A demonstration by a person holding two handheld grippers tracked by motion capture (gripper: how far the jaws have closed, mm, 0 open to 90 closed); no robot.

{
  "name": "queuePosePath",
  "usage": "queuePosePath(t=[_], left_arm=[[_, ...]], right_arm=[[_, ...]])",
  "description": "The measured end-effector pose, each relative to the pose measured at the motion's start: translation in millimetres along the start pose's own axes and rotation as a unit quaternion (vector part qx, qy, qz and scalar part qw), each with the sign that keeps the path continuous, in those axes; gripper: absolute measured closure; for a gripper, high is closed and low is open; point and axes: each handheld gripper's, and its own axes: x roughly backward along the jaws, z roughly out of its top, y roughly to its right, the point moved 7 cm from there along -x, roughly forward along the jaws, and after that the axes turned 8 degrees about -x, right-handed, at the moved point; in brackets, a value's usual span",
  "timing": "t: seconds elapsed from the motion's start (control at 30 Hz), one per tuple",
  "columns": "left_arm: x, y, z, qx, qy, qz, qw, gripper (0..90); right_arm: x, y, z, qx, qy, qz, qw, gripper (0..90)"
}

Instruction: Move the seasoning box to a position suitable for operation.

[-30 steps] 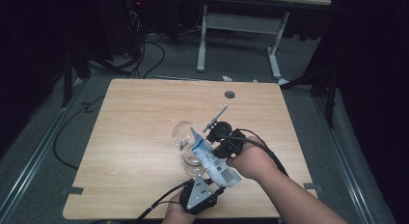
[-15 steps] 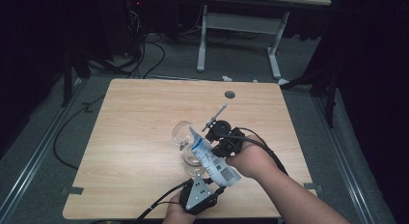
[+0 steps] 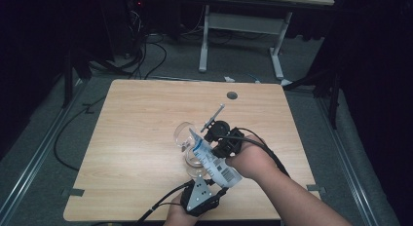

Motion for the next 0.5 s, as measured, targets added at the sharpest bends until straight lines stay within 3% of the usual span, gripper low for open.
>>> queuePosePath(t=[0.5], left_arm=[[-1.0,0.4,1.5,-0.003,0.001,-0.001,1.0,61.9]], right_arm=[[1.7,1.7,-1.3,0.0,0.008,0.003,1.0,90.0]])
